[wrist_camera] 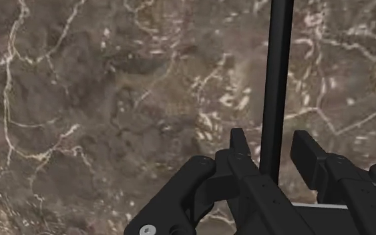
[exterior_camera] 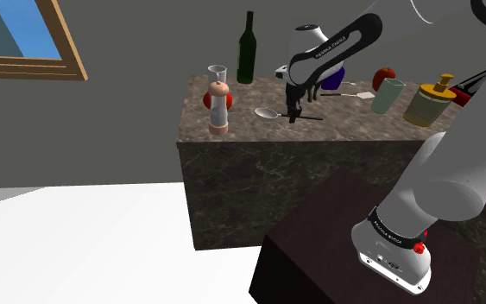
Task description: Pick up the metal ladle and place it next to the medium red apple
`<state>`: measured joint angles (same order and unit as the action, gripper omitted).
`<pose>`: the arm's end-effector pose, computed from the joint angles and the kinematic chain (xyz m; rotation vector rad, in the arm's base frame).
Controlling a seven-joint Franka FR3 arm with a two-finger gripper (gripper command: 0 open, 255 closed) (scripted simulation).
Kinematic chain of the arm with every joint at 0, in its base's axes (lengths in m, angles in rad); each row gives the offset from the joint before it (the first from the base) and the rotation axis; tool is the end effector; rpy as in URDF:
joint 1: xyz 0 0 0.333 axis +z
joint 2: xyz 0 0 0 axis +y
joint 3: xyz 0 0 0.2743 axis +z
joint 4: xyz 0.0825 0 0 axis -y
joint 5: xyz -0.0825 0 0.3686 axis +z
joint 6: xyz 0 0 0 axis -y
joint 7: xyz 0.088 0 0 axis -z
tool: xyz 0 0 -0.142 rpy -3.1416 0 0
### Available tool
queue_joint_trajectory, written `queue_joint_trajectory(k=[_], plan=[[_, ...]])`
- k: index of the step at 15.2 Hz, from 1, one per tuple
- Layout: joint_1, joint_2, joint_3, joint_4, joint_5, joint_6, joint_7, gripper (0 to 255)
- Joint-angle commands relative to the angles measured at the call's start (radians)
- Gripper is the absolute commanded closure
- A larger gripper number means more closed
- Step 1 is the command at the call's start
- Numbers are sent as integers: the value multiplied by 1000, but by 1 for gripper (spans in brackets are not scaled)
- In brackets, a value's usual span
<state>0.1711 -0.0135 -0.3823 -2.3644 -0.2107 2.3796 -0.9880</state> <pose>0.4790 -0.1097 0.2684 2.6895 1.3450 -0.0862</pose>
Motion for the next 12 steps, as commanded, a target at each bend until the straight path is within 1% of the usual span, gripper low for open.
queue_joint_trajectory(k=[1, 8, 12], plan=[[-1, 2, -1, 0, -1, 4, 0, 255], [-1, 2, -1, 0, -1, 4, 0, 255], [0, -36, 2, 20, -9, -53, 1, 255]])
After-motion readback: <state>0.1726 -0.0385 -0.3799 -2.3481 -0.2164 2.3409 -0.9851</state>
